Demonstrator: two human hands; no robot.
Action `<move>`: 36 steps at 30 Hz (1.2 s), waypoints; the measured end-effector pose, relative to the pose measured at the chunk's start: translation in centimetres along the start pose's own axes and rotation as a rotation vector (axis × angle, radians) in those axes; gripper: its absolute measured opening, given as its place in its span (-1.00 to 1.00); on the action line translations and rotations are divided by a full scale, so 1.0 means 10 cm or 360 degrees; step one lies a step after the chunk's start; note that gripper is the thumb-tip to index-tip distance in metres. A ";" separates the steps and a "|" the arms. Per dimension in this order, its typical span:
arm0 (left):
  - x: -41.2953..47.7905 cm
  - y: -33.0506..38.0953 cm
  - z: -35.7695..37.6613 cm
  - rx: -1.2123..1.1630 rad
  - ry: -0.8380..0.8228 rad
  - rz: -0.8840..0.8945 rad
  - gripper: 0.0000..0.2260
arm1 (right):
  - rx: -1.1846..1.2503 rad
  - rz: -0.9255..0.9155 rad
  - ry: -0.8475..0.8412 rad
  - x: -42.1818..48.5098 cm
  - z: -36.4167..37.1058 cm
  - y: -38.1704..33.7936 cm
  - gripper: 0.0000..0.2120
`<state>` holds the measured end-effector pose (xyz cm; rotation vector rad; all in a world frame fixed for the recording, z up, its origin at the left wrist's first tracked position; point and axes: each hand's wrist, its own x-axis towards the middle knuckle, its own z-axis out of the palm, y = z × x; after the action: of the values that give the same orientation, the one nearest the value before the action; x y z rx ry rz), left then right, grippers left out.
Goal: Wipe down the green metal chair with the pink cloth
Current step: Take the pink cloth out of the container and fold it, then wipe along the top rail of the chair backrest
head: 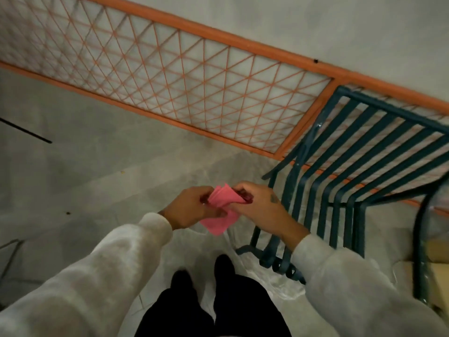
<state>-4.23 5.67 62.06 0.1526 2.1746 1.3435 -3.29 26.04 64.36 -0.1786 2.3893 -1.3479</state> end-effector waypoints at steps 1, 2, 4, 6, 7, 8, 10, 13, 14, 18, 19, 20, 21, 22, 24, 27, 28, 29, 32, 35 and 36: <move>-0.01 0.04 -0.01 -0.0002 0.0024 -0.0002 -0.78 | 0.0011 0.0012 0.0047 -0.03 -0.02 -0.03 -0.75; -0.08 0.07 0.02 0.0019 0.0009 0.0012 -0.79 | 0.0028 0.0030 0.0125 -0.16 -0.01 -0.04 -0.74; -0.19 0.09 0.07 0.0029 -0.0004 0.0069 -0.81 | 0.0090 0.0065 0.0222 -0.35 0.03 -0.06 -0.74; -0.31 0.12 0.11 0.0057 -0.0003 0.0153 -0.80 | 0.0161 0.0131 0.0334 -0.55 0.11 -0.07 -0.76; -0.37 0.11 0.13 0.0058 -0.0018 0.0178 -0.80 | 0.0186 0.0168 0.0373 -0.64 0.15 -0.08 -0.75; -0.40 0.09 0.14 0.0038 -0.0044 0.0202 -0.81 | 0.0207 0.0207 0.0414 -0.71 0.18 -0.08 -0.74; -0.49 0.06 0.19 0.0026 -0.0085 0.0246 -0.82 | 0.0254 0.0264 0.0470 -0.88 0.28 -0.08 -0.72; -0.57 -0.02 0.30 0.0061 -0.0214 0.0281 -0.74 | 0.0391 0.0347 0.0565 -1.16 0.45 -0.07 -0.70; -0.60 -0.04 0.35 0.0074 -0.0270 0.0270 -0.71 | 0.0443 0.0385 0.0606 -1.26 0.49 -0.05 -0.68; -0.75 -0.02 0.61 -0.0131 -0.0543 0.0155 -0.67 | 0.0557 0.0487 0.0756 -1.64 0.59 -0.02 -0.70; -0.78 -0.01 0.67 -0.0147 -0.0553 0.0149 -0.69 | 0.0582 0.0503 0.0784 -1.70 0.61 -0.01 -0.70; -0.81 0.03 0.77 -0.0150 -0.0565 0.0167 -0.70 | 0.0593 0.0518 0.0832 -1.82 0.60 -0.01 -0.71; -0.85 0.06 0.84 -0.0147 -0.0562 0.0178 -0.72 | 0.0590 0.0523 0.0861 -1.88 0.60 0.00 -0.71; -0.86 0.10 0.91 -0.0147 -0.0561 0.0199 -0.74 | 0.0578 0.0521 0.0893 -1.96 0.58 0.00 -0.71; -0.89 0.20 1.03 -0.0158 -0.0582 0.0212 -0.76 | 0.0587 0.0519 0.0943 -2.08 0.51 0.02 -0.70; -0.91 0.40 1.18 -0.0125 -0.0634 0.0268 -0.76 | 0.0627 0.0503 0.1023 -2.27 0.37 0.07 -0.69; -0.90 0.47 1.25 -0.0096 -0.0638 0.0295 -0.76 | 0.0632 0.0495 0.1049 -2.33 0.32 0.09 -0.68; -0.91 0.55 1.33 -0.0059 -0.0635 0.0316 -0.77 | 0.0645 0.0480 0.1083 -2.42 0.26 0.12 -0.68; -0.92 0.77 1.63 0.0017 -0.0617 0.0366 -0.73 | 0.0684 0.0450 0.1188 -2.67 0.06 0.28 -0.67; -0.97 0.97 2.01 0.0079 -0.0512 0.0371 -0.73 | 0.0684 0.0440 0.1269 -2.98 -0.13 0.53 -0.58; -0.99 1.02 2.15 0.0088 -0.0453 0.0366 -0.75 | 0.0701 0.0427 0.1293 -3.10 -0.19 0.60 -0.55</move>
<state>13.25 23.74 67.74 0.5948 1.9973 1.2935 24.85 39.90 68.56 0.9397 2.4533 -2.0155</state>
